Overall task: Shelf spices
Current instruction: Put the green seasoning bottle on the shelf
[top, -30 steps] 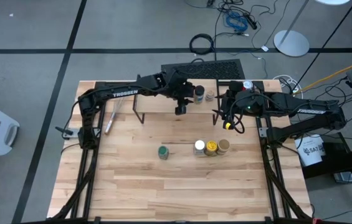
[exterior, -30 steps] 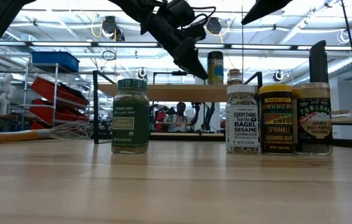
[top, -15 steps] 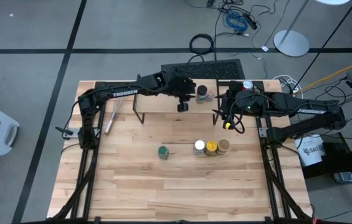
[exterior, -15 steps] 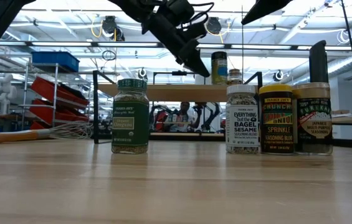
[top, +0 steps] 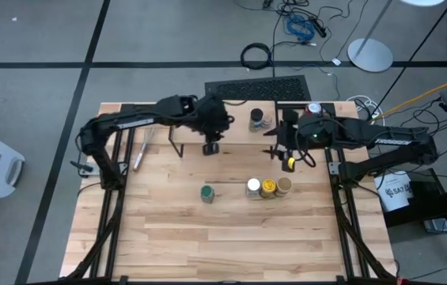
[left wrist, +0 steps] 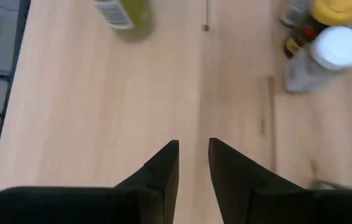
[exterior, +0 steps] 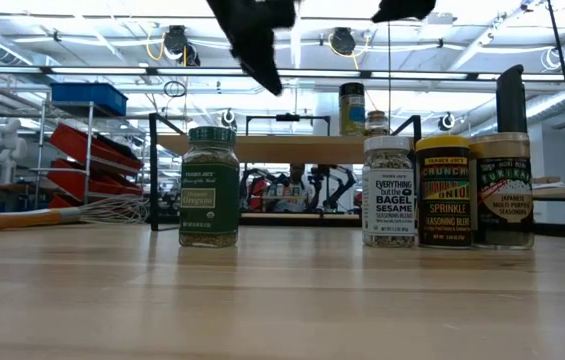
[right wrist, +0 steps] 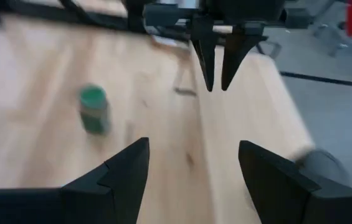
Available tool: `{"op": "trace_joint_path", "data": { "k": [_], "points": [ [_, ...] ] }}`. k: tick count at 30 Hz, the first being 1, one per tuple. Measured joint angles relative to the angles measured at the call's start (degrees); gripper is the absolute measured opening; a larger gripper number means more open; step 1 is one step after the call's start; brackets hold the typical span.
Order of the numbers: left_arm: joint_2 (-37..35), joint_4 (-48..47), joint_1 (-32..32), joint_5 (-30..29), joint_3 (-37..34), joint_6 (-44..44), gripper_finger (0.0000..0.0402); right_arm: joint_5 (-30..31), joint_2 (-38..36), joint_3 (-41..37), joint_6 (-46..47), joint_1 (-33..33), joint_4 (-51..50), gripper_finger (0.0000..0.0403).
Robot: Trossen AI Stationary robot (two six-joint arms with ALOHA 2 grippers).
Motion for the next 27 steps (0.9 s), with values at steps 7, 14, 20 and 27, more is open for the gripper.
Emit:
{"op": "trace_joint_path", "data": {
  "k": [7,14,20,27],
  "points": [
    [-10.0,-3.4,-5.7,-9.1,-5.9,-9.1,0.0095,-4.4,10.5,0.0,4.3,1.1,10.8,0.0235],
    [-25.2,6.2,-8.8,-13.3,-23.9,-18.2,0.0095,-6.8,24.0,0.0,3.5,3.4,24.1,0.0235],
    [-38.6,11.8,-11.7,-19.5,-36.6,-23.3,0.0095,-7.8,31.3,0.0,4.6,5.7,33.4,0.0236],
    [-48.0,19.4,-15.3,-20.5,-44.5,-24.2,0.0095,-8.1,39.2,2.3,6.6,10.0,37.5,0.0285]
  ]
}}
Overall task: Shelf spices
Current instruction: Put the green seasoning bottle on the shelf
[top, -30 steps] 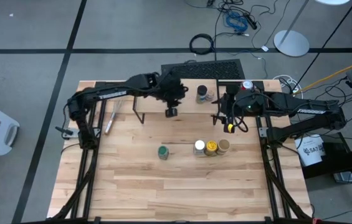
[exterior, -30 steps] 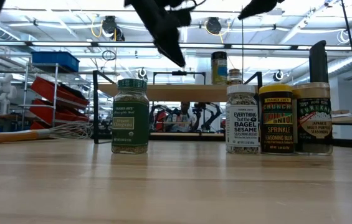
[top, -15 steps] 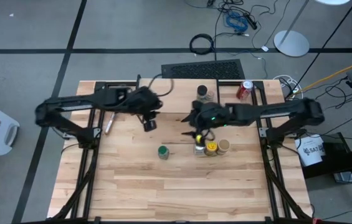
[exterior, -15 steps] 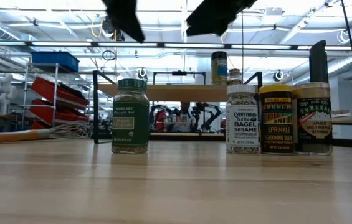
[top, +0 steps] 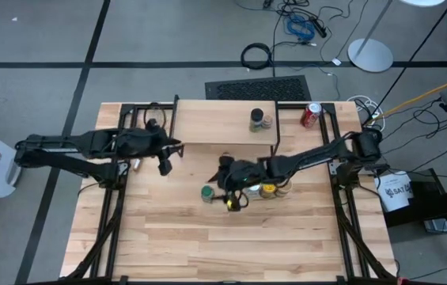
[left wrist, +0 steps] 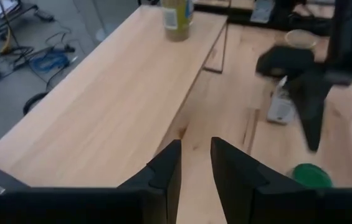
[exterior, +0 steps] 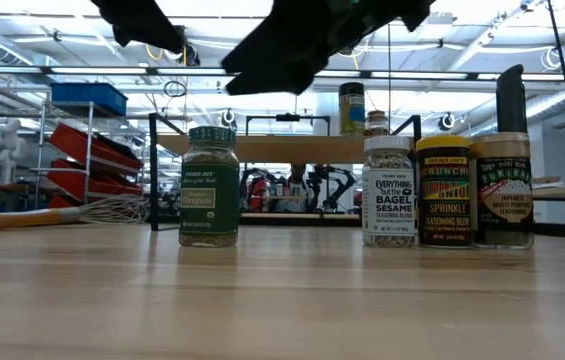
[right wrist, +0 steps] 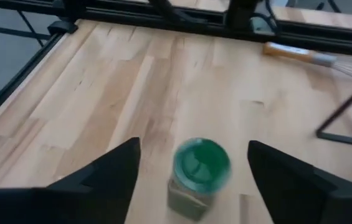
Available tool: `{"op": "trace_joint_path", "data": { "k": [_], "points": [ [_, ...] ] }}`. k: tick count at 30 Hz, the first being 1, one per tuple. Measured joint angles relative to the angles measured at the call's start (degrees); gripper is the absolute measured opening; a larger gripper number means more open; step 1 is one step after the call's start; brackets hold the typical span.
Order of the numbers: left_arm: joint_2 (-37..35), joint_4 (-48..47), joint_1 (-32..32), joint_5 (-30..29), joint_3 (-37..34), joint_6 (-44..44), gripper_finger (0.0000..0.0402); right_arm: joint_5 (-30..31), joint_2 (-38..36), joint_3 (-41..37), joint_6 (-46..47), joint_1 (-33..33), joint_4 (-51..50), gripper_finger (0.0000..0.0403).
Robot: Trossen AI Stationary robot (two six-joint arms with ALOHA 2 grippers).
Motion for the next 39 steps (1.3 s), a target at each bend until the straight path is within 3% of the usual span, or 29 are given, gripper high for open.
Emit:
{"op": "trace_joint_path", "data": {
  "k": [6,17,22,31,39],
  "points": [
    [-1.8,1.2,-1.6,-0.2,-1.4,-0.1,0.0095,0.9,6.3,6.1,0.5,0.6,-2.1,0.0323],
    [-1.6,1.6,-3.8,-0.4,-1.4,-1.5,0.0095,2.3,11.7,9.5,-0.1,-0.1,-7.7,0.0322],
    [-1.6,1.5,-3.8,-0.5,-1.4,-1.5,0.0095,1.8,11.3,9.5,1.8,-0.8,-7.7,0.0293],
    [-1.6,1.5,-3.8,-0.5,-1.4,-1.5,0.0095,-1.4,11.1,9.5,3.3,-1.7,-9.5,0.0196],
    [-1.6,1.4,-3.8,-0.5,-1.4,-1.5,0.0095,-1.5,11.1,9.5,2.8,-1.7,-9.5,0.02]
  ]
}}
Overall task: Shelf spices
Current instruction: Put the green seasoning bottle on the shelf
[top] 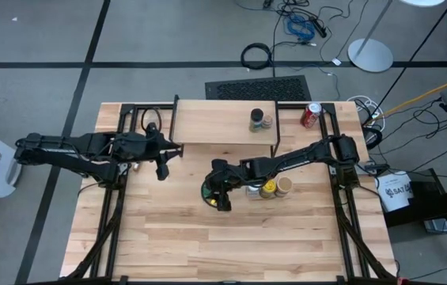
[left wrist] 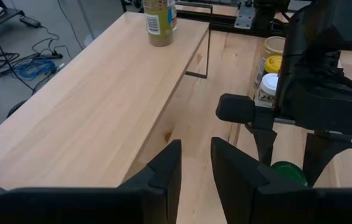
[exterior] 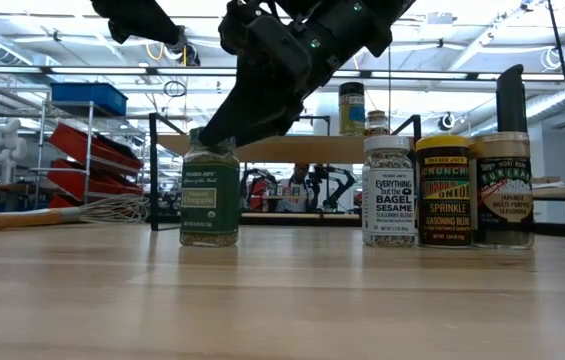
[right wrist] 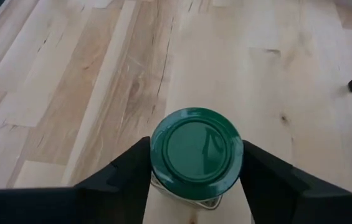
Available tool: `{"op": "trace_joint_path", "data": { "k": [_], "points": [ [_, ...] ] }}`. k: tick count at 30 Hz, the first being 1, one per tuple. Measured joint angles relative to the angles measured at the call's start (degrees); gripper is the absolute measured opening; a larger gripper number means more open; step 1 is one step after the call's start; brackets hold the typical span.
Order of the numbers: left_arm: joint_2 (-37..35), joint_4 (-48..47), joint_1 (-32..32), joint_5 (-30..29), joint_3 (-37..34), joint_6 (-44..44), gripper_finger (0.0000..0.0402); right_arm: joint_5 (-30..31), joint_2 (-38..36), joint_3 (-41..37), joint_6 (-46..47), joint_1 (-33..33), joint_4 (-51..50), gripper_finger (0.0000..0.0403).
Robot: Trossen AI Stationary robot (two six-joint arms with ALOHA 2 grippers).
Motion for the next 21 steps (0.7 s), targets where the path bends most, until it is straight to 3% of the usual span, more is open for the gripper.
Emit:
{"op": "trace_joint_path", "data": {
  "k": [7,21],
  "points": [
    [0.0,-0.1,0.0,0.0,0.0,0.0,0.0095,-0.1,0.0,1.8,-0.7,0.0,-2.7,0.0192],
    [0.0,-0.3,0.0,0.0,0.0,0.0,0.0095,0.0,0.0,13.7,-6.8,-0.8,-17.1,0.0197]
  ]
}}
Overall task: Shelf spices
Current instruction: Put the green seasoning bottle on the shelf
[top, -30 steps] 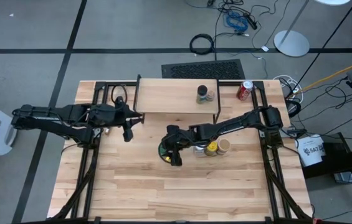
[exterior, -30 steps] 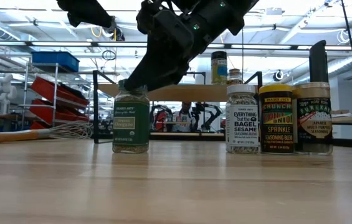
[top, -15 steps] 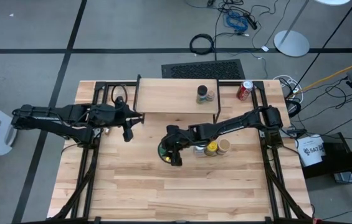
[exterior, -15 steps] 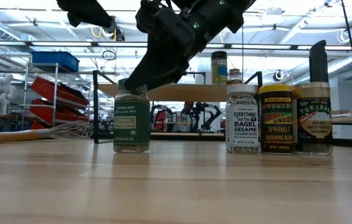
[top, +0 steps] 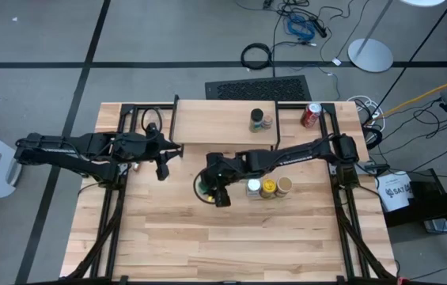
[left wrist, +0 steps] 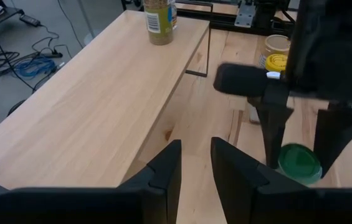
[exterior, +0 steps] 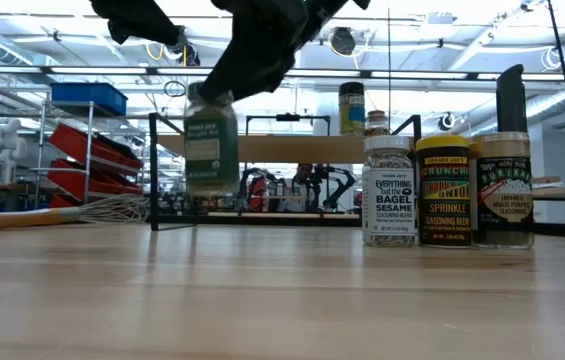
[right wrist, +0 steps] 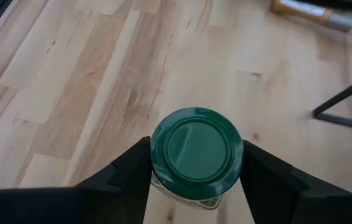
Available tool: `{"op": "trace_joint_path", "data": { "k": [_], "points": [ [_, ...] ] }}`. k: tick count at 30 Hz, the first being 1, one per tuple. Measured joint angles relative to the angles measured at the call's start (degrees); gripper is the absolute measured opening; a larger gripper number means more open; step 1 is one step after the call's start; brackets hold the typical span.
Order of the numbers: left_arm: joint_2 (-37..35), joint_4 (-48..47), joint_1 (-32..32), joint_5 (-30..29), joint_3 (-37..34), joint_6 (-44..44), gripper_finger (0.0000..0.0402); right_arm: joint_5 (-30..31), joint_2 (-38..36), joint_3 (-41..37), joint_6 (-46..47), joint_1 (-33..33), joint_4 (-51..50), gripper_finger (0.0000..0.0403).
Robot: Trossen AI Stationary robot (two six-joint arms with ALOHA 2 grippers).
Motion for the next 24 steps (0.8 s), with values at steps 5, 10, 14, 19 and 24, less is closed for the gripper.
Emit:
{"op": "trace_joint_path", "data": {
  "k": [5,10,14,19,24],
  "points": [
    [0.0,0.2,0.0,0.0,0.0,0.1,0.0095,0.0,0.0,7.2,-3.6,-1.3,-8.6,0.0195],
    [-1.1,0.2,0.0,-1.0,1.1,2.2,0.0095,0.0,0.0,16.3,-8.1,-3.7,-20.0,0.0196],
    [-3.2,0.4,0.0,-3.5,3.6,4.4,0.0095,-0.1,0.0,25.0,-11.6,-6.3,-28.9,0.0196],
    [-5.6,1.7,0.0,-4.3,6.1,6.6,0.0095,-3.5,-0.1,36.0,-15.7,-11.0,-38.2,0.0197],
    [-6.6,4.4,0.0,-4.4,7.4,8.0,0.0095,-8.7,-0.7,41.9,-19.9,-17.9,-43.6,0.0197]
  ]
}}
